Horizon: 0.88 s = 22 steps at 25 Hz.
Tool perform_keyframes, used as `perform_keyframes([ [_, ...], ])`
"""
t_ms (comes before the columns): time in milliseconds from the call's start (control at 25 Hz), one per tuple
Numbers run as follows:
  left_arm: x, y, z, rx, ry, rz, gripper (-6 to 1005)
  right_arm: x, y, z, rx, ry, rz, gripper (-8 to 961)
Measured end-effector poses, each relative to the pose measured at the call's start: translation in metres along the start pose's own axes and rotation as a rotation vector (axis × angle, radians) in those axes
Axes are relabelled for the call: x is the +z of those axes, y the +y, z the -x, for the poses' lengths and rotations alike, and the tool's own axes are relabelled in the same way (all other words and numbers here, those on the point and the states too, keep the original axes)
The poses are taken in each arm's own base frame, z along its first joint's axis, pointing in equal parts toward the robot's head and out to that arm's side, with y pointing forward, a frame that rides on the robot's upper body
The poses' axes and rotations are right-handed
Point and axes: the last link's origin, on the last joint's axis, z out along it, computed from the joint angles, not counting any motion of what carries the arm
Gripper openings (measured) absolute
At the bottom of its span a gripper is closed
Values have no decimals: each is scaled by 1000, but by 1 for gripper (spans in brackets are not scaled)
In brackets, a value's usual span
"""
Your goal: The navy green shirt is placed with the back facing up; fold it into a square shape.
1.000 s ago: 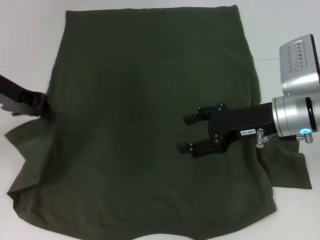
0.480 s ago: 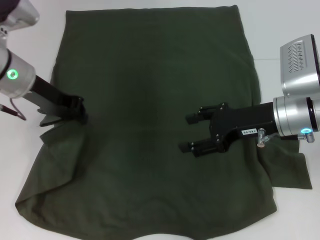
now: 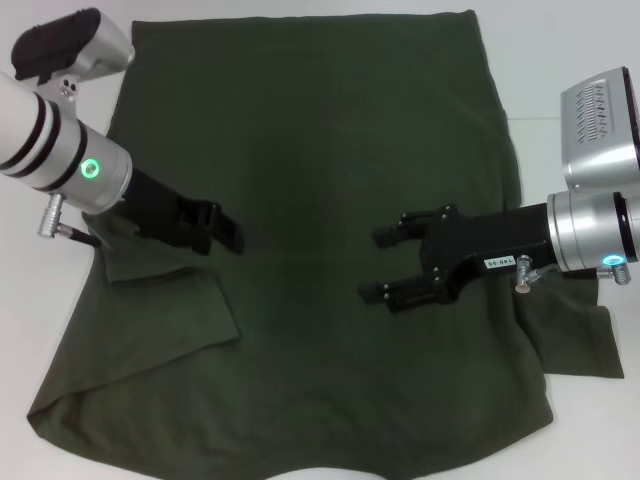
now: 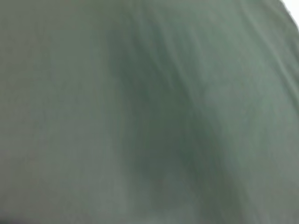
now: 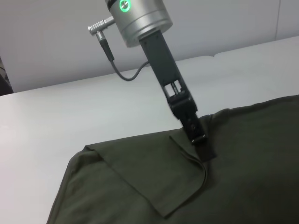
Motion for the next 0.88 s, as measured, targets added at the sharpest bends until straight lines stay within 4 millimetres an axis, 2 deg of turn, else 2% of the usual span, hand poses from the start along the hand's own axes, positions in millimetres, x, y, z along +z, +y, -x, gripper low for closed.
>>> perform_keyframes([
  [80, -5, -4, 0, 0, 19, -2, 417, 0, 0, 0, -1, 1, -1, 849],
  [240, -26, -34, 7, -72, 53, -27, 586, 0, -2, 1, -1, 3, -6, 849],
  [400, -42, -68, 27, -221, 114, 28, 743, 0, -3, 2, -5, 8, -10, 850],
  [520, -44, -79, 35, -272, 146, 39, 858, 1, -3, 2, -8, 10, -14, 849],
  [640, -44, -88, 41, -309, 173, 30, 859, 2, -3, 2, -12, 10, -13, 849],
  [880, -27, -95, 48, -359, 197, 17, 860, 3, -3, 3, -18, 9, -12, 849],
])
